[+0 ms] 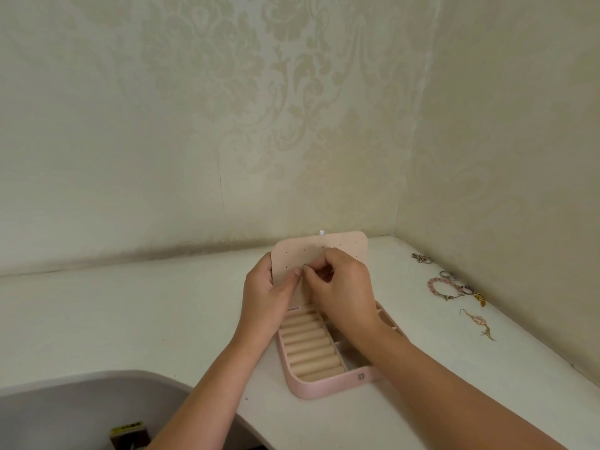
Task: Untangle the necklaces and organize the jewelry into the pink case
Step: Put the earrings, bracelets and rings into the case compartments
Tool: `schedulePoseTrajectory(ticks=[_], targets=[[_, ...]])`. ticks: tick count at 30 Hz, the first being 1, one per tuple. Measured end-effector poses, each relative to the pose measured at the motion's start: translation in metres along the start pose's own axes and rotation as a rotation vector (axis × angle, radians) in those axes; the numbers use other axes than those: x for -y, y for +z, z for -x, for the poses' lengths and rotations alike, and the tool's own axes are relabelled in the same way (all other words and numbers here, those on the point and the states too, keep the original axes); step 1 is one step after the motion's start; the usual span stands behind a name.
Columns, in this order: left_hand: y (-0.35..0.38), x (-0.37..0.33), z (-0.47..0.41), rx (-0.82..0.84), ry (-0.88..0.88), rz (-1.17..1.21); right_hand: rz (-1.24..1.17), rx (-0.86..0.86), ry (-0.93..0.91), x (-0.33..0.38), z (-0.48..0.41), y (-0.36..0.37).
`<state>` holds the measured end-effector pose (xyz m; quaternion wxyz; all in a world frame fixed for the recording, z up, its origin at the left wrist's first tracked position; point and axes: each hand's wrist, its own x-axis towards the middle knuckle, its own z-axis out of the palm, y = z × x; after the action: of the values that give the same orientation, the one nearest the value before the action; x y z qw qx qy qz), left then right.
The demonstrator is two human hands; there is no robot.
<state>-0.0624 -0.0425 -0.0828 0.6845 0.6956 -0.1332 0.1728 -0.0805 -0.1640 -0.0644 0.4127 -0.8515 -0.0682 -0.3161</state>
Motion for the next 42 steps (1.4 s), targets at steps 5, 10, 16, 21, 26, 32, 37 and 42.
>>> schedulePoseTrajectory(ticks=[5,10,16,21,26,32,37,42], targets=[[0.000,-0.009,0.000,0.038,-0.063,0.172,-0.022,0.019,0.011,0.000,0.000,-0.005],[0.001,-0.009,-0.004,0.098,-0.218,0.219,-0.011,0.035,-0.010,-0.001,-0.003,-0.009],[0.003,-0.008,-0.005,0.064,-0.185,0.136,0.058,0.219,-0.091,-0.004,-0.010,-0.039],[0.005,-0.007,-0.002,0.000,-0.107,0.028,0.200,0.215,0.140,-0.024,-0.030,-0.096],[0.006,-0.006,0.000,-0.017,-0.076,0.015,0.643,0.264,0.499,-0.079,-0.027,-0.154],[0.008,-0.007,0.002,0.004,-0.047,0.013,0.778,0.437,0.711,-0.107,-0.018,-0.178],[0.008,-0.010,0.000,0.038,-0.200,0.103,0.732,0.416,0.757,-0.105,-0.020,-0.170],[0.010,-0.018,-0.009,0.076,-0.345,0.178,0.857,0.539,0.642,-0.097,-0.018,-0.162]])
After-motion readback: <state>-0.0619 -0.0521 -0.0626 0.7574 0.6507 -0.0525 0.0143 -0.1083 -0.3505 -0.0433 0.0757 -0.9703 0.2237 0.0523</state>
